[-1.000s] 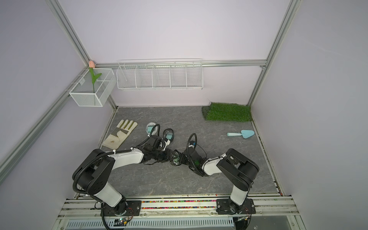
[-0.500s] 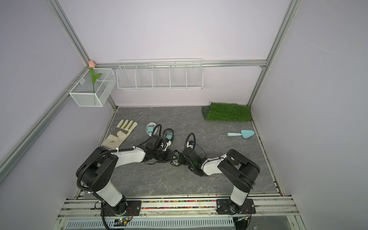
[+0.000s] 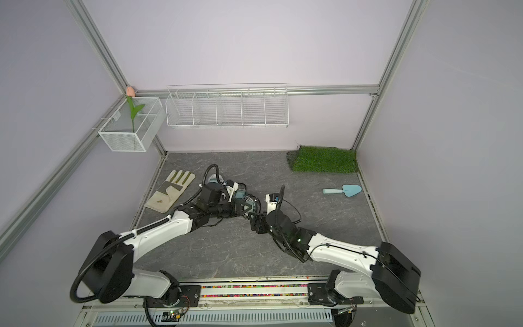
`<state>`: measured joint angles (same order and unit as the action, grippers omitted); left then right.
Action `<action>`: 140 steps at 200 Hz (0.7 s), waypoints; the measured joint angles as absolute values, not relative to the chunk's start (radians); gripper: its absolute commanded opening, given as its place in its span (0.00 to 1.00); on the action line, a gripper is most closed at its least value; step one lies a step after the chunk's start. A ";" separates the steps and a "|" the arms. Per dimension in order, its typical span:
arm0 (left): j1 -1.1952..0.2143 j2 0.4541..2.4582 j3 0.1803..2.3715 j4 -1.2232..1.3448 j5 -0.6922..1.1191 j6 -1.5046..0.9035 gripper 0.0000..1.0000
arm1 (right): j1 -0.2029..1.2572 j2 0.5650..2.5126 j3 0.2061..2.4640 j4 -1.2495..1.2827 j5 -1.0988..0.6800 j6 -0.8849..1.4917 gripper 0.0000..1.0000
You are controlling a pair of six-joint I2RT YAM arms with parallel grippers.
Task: Pack away charging kits
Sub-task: Pick up the storage bag at the center of the board.
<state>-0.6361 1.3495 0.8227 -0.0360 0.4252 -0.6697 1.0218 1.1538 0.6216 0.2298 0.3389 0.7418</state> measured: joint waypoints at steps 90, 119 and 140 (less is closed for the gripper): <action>-0.636 1.011 0.618 0.247 0.213 -0.720 0.00 | 1.093 0.963 0.623 0.117 0.487 0.481 0.82; -0.636 1.011 0.638 0.332 0.298 -0.777 0.00 | 1.123 0.980 0.621 0.159 0.452 0.409 0.80; -0.636 1.014 0.638 0.392 0.354 -0.830 0.00 | 1.130 1.006 0.614 0.200 0.432 0.376 0.78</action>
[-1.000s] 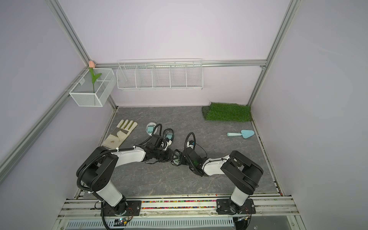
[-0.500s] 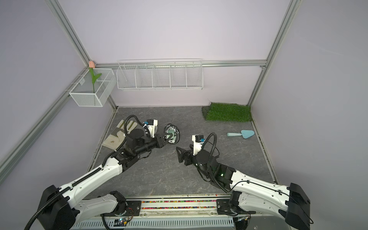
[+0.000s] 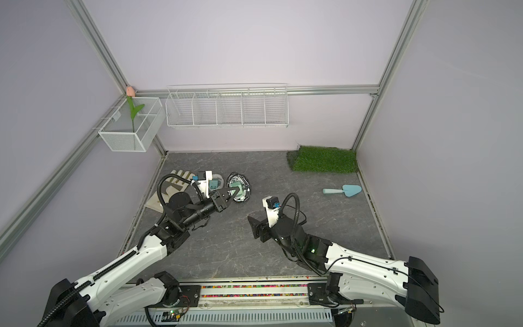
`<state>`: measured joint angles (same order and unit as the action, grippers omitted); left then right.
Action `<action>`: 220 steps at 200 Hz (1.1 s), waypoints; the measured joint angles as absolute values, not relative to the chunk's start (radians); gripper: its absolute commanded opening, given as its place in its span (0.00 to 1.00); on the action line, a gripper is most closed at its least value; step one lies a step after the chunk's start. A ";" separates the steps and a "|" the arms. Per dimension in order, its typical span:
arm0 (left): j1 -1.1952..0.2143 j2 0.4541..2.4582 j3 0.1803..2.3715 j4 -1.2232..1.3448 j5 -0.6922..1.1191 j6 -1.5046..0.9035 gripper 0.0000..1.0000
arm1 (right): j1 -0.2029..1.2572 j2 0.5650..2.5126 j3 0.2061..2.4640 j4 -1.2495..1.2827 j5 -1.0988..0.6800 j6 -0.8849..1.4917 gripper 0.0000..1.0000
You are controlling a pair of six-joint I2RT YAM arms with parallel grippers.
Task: Pack away charging kits
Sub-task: Pick up the storage bag at the center of the board, then zip the zipper on the storage bag.
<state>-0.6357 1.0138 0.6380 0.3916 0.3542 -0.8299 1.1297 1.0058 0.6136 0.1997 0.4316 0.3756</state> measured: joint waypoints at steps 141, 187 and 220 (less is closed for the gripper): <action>-0.719 0.881 0.595 0.479 0.228 -0.893 0.00 | 1.265 1.198 0.691 0.448 0.336 0.297 0.44; -0.759 0.869 0.586 0.463 0.134 -0.875 0.00 | 1.266 1.231 0.768 0.509 0.418 0.284 0.41; -0.759 0.861 0.568 0.443 0.104 -0.874 0.00 | 1.266 1.223 0.753 0.535 0.461 0.268 0.38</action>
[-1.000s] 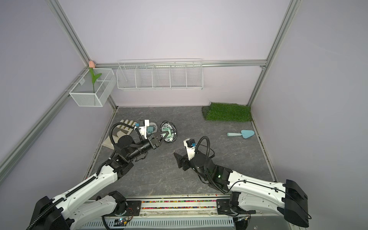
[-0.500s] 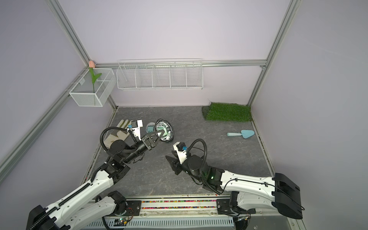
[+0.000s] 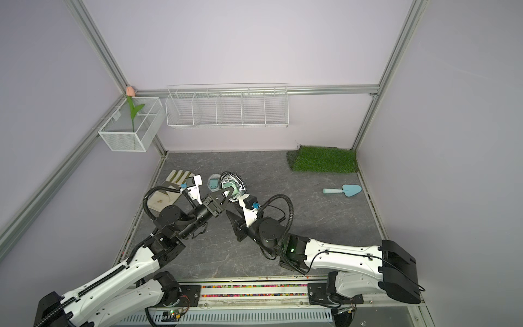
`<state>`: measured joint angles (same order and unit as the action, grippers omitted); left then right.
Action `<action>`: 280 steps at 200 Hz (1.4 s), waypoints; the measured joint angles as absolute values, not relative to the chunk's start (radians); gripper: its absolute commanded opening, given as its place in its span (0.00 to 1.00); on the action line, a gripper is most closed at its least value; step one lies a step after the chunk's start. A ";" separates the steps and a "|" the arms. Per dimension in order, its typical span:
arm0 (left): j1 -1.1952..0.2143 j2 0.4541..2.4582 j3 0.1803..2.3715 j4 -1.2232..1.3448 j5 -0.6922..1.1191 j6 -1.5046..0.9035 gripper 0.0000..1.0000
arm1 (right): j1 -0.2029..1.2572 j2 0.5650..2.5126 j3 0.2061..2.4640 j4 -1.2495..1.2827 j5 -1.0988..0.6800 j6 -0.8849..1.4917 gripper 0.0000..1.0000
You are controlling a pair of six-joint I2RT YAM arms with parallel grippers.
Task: Pack away charging kits
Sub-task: Zip the zipper on the storage bag.
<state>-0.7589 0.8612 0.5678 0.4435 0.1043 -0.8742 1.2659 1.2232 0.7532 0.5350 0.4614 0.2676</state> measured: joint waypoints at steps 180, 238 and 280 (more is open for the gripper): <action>-0.760 0.892 0.551 0.602 0.215 -0.977 0.00 | 1.104 1.058 0.614 0.579 0.273 0.253 0.44; -0.760 0.911 0.551 0.618 0.226 -0.985 0.00 | 1.103 1.102 0.654 0.601 0.231 0.274 0.43; -0.759 0.906 0.551 0.622 0.225 -0.987 0.00 | 1.099 1.106 0.662 0.601 0.244 0.285 0.36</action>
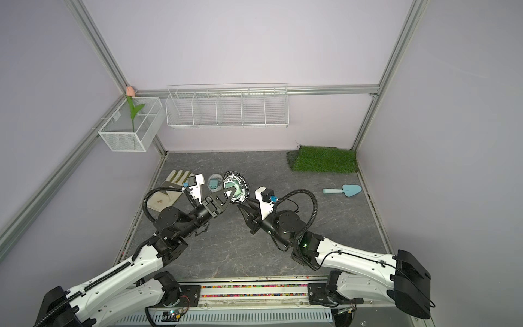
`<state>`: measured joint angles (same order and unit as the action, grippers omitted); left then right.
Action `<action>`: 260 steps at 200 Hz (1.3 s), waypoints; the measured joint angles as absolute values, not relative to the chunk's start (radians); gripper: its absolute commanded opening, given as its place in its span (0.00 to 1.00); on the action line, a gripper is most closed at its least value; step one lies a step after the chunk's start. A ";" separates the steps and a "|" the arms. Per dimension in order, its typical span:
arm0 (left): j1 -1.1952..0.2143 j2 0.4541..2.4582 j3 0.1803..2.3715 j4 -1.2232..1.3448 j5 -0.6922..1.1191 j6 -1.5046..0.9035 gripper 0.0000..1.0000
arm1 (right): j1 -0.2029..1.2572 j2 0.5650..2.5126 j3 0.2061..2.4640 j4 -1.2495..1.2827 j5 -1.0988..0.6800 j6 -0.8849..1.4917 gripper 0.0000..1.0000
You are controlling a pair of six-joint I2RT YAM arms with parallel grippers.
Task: Pack away charging kits
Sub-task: Zip the zipper on the storage bag.
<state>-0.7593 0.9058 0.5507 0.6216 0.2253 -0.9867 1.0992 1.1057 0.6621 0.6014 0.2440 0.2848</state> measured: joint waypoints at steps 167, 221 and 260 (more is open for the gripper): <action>-0.752 0.979 0.550 0.677 0.287 -0.999 0.00 | 1.058 1.061 0.693 0.473 0.213 0.307 0.24; -0.753 1.007 0.550 0.682 0.348 -0.972 0.00 | 1.023 1.011 0.693 0.367 0.194 0.360 0.33; -0.753 1.003 0.550 0.668 0.366 -0.957 0.00 | 0.997 0.981 0.694 0.329 0.197 0.393 0.34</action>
